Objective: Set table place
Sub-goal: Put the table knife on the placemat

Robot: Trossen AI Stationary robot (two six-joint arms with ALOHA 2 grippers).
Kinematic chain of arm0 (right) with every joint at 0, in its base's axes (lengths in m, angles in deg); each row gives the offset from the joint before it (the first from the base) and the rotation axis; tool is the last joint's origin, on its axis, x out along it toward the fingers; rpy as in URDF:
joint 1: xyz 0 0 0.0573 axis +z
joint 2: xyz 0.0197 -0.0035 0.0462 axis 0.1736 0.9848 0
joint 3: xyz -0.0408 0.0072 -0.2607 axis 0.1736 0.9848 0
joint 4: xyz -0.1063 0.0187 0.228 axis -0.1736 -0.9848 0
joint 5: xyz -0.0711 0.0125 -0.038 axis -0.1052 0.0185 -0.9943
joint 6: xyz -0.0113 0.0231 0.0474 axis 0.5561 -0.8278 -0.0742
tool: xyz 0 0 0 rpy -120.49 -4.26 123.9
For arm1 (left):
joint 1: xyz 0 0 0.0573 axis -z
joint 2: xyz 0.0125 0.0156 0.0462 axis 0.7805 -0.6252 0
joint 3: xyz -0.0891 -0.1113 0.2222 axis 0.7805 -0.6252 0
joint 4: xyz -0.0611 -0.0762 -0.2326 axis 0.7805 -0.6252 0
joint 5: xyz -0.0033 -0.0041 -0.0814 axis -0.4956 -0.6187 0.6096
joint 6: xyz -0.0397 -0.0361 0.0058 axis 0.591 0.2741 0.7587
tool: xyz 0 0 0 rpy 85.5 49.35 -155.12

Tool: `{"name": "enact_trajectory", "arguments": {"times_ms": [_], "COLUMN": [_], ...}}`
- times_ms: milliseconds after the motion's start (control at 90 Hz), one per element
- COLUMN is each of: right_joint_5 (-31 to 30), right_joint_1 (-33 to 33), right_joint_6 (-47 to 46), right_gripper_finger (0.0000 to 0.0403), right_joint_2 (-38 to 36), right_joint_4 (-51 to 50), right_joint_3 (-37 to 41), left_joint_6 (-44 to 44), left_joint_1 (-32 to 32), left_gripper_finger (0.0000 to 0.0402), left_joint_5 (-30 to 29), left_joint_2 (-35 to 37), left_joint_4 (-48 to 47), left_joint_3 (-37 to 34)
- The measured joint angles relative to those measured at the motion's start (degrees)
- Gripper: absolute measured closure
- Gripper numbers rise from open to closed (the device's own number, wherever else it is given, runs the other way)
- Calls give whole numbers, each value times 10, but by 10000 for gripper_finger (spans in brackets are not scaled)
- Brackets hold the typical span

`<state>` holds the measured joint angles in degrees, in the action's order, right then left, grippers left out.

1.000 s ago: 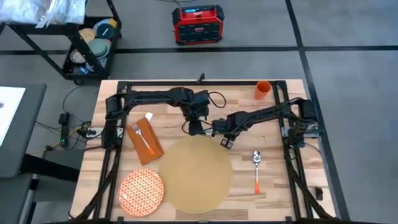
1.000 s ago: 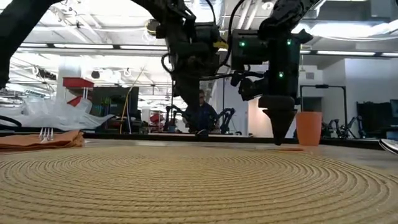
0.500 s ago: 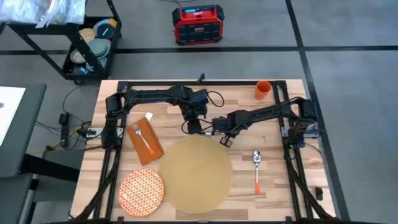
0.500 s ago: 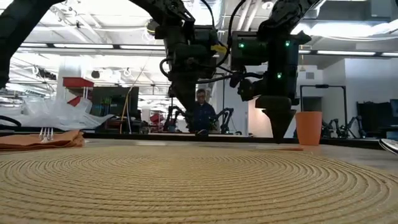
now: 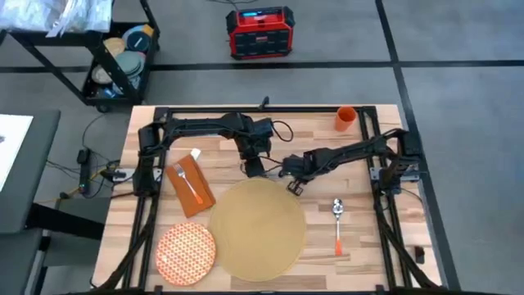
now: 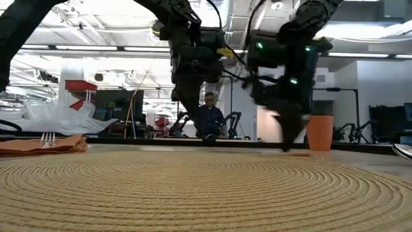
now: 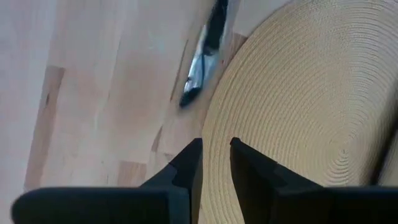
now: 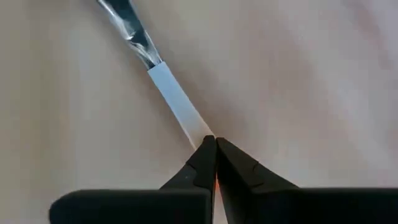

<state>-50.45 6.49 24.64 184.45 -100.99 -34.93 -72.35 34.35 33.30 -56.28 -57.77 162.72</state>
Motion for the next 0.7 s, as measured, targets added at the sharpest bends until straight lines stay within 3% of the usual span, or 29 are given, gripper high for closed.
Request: {"name": "enact_trajectory", "arguments": {"times_ms": [356,700], "right_joint_5": [13,8], "right_joint_1": [0,2], "right_joint_6": [-21,37], "right_gripper_finger": [403,403], "right_joint_2": [0,0], "right_joint_4": [18,16], "right_joint_3": [9,9], "left_joint_6": [-23,0], "left_joint_1": [-1,5], "left_gripper_finger": [338,338], "left_joint_5": [0,17], "left_joint_2": [0,-1], "left_joint_4": [7,85], "left_joint_3": [-3,-152]}}
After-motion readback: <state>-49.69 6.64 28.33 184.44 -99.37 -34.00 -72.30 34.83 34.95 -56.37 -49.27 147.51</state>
